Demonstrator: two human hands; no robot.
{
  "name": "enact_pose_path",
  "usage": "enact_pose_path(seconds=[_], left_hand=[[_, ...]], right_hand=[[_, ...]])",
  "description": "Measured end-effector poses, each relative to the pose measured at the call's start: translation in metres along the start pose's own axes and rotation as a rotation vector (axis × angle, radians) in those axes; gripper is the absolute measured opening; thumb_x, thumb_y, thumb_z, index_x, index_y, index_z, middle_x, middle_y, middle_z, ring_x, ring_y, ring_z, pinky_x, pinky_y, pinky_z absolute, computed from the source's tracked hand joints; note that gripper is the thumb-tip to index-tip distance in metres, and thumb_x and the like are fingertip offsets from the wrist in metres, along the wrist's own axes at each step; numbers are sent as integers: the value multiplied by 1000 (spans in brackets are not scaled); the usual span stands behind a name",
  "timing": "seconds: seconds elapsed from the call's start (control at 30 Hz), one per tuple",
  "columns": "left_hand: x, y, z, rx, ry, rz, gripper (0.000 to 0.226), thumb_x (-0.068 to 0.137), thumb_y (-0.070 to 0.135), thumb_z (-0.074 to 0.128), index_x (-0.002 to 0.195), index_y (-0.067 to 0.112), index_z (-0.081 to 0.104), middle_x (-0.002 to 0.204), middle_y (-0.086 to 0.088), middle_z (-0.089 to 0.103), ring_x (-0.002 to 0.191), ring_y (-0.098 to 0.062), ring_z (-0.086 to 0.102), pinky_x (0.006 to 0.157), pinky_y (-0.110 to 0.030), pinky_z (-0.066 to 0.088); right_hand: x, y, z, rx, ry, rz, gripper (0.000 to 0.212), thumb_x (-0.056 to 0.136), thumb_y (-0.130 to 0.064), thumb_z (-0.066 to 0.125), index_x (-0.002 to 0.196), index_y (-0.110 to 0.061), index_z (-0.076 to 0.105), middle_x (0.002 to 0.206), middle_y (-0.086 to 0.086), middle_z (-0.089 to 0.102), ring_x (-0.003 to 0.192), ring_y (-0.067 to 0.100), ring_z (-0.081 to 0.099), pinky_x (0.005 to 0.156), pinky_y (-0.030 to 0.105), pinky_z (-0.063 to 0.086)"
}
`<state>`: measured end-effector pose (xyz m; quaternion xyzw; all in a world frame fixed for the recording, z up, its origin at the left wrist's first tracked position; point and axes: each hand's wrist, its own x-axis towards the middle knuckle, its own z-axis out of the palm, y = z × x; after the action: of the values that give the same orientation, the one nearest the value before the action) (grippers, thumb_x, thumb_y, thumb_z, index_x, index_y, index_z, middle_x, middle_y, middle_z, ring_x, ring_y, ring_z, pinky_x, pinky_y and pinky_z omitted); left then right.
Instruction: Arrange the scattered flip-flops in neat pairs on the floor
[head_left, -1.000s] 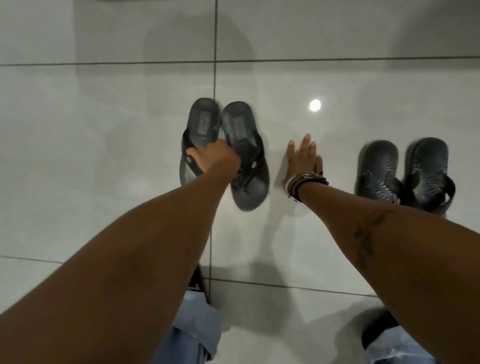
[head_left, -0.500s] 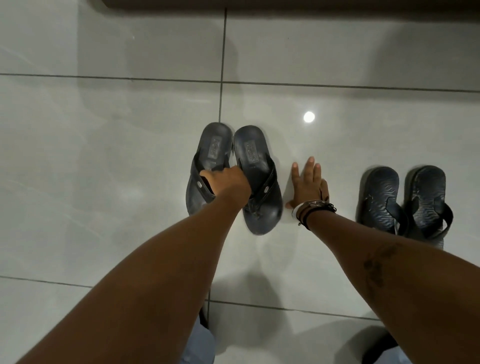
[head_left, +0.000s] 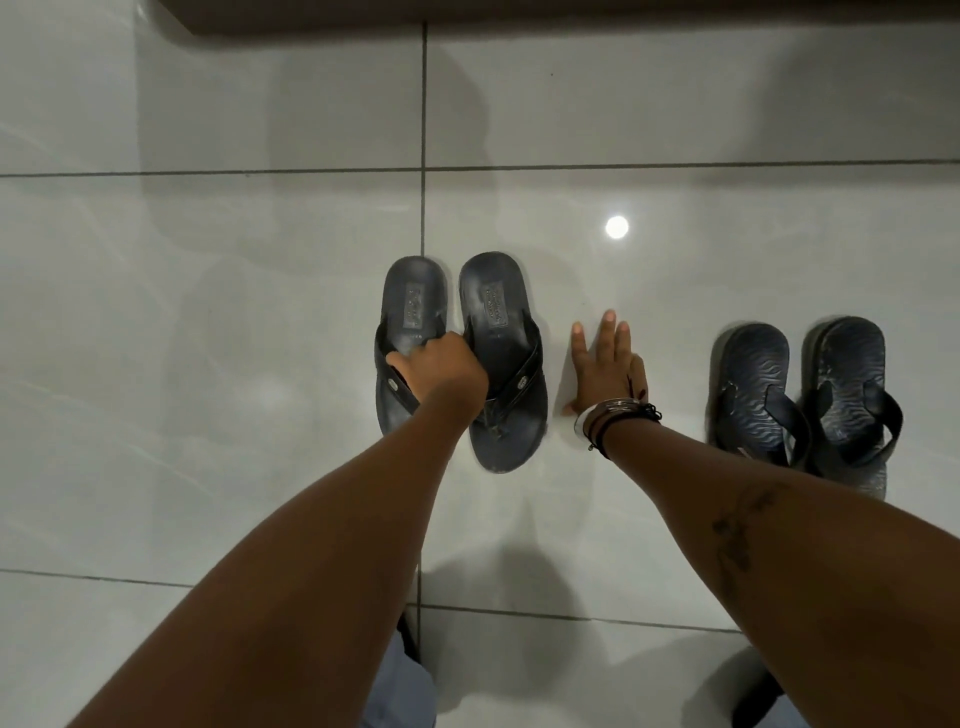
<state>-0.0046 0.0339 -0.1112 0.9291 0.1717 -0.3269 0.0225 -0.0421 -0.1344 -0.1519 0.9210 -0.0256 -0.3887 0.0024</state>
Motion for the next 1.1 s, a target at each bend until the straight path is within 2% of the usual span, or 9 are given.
enact_pose_path(seconds=[0.1,0.27,0.43,0.57,0.83,0.93,1.0,1.07,1.1], left_hand=[[12,-10,-16,-25,42,-20,13,89,21,60,80,19,50,78,-6,63,93,-32,63,109,-55,27],[43,-23,-51,-24,118,12,13,85,18,61,79,17,51,73,-5,57,89,-32,62,107,-54,29],[75,-15,-69,-6,73,8,9,87,20,64,91,15,59,75,-6,58,96,-32,63,111,-54,25],[89,-8,-65,3,65,4,13,88,21,63,82,17,52,76,-6,58,96,-32,63,113,-55,23],[94,-8,-64,-15,72,13,13,91,24,62,85,17,53,79,-7,60,95,-31,63,114,-53,22],[85,-6,-67,19,69,17,15,88,29,63,88,15,59,83,-9,65,97,-33,63,114,-56,21],[76,-1,-69,107,142,8,22,86,33,62,95,13,63,95,-16,68,106,-36,59,113,-58,20],[63,13,-64,191,262,85,31,88,36,56,103,10,63,110,-20,64,114,-38,54,110,-59,24],[56,22,-60,194,322,165,35,89,37,53,107,8,63,117,-21,62,115,-38,53,109,-59,27]], right_hand=[[0,-1,-2,-6,-8,4,114,80,-40,76,153,-22,-10,159,20,-19,149,38,-8,120,45,20],[-2,-1,-5,-35,-25,4,113,81,-46,72,153,-21,-12,159,21,-20,149,38,-8,120,43,22],[-2,0,-5,-56,-23,8,112,82,-49,69,152,-22,-14,159,21,-20,149,37,-7,119,43,23],[-1,0,-2,-35,-25,11,113,81,-48,71,152,-22,-14,159,20,-20,149,36,-7,118,44,23],[-1,1,0,-14,-11,11,114,81,-48,71,152,-22,-14,159,20,-20,149,36,-7,117,43,25],[-6,4,-1,39,-60,15,101,90,-34,65,153,-24,-14,159,18,-22,149,35,-11,120,43,20],[-11,0,-4,116,-72,32,91,94,-23,59,153,-23,-10,160,16,-22,149,34,-12,122,46,14],[-9,11,-12,183,-68,24,81,94,-24,57,154,-19,2,162,15,-14,150,33,-8,121,52,8],[-7,21,-21,356,-84,11,72,95,-26,53,153,-17,13,163,13,-4,150,31,-2,120,54,8]])
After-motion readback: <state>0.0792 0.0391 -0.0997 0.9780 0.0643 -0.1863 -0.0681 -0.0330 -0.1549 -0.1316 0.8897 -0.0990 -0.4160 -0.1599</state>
